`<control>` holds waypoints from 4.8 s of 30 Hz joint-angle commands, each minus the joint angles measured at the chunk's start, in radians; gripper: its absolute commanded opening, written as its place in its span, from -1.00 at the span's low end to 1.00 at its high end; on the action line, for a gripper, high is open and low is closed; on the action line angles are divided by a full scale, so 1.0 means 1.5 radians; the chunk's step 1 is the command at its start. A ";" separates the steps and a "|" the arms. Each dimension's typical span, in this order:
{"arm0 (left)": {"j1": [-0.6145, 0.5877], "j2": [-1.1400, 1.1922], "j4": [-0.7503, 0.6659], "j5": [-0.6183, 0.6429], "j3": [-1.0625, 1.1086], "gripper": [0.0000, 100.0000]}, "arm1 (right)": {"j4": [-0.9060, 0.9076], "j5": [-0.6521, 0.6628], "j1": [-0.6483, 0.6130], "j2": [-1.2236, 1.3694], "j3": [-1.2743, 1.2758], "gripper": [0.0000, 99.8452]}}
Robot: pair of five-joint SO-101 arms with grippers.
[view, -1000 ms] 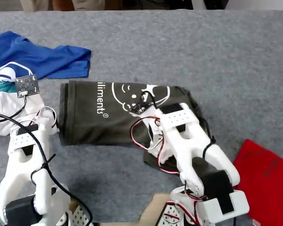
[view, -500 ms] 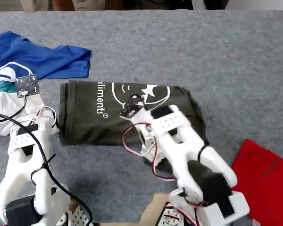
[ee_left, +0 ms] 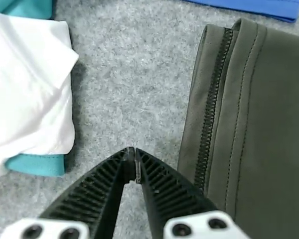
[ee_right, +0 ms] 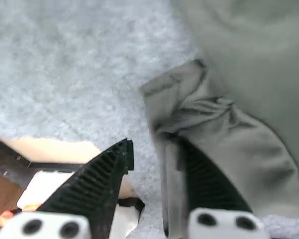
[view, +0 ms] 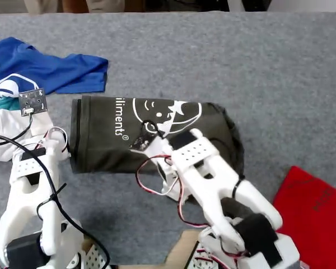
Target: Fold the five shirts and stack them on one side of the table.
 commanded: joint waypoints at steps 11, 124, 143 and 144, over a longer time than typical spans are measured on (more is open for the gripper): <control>0.008 0.001 -0.011 -0.001 -0.011 -0.96 | 0.146 0.131 0.099 -0.237 -0.030 -0.58; 0.016 0.001 -0.010 0.002 -0.010 -0.96 | 0.080 0.293 0.232 0.019 -0.204 -0.85; 0.016 0.001 -0.010 0.002 -0.010 -0.96 | -0.173 0.258 0.262 0.168 -0.208 -0.99; 0.016 0.001 -0.010 0.002 -0.009 -0.96 | -0.159 0.256 0.270 0.168 -0.239 -0.98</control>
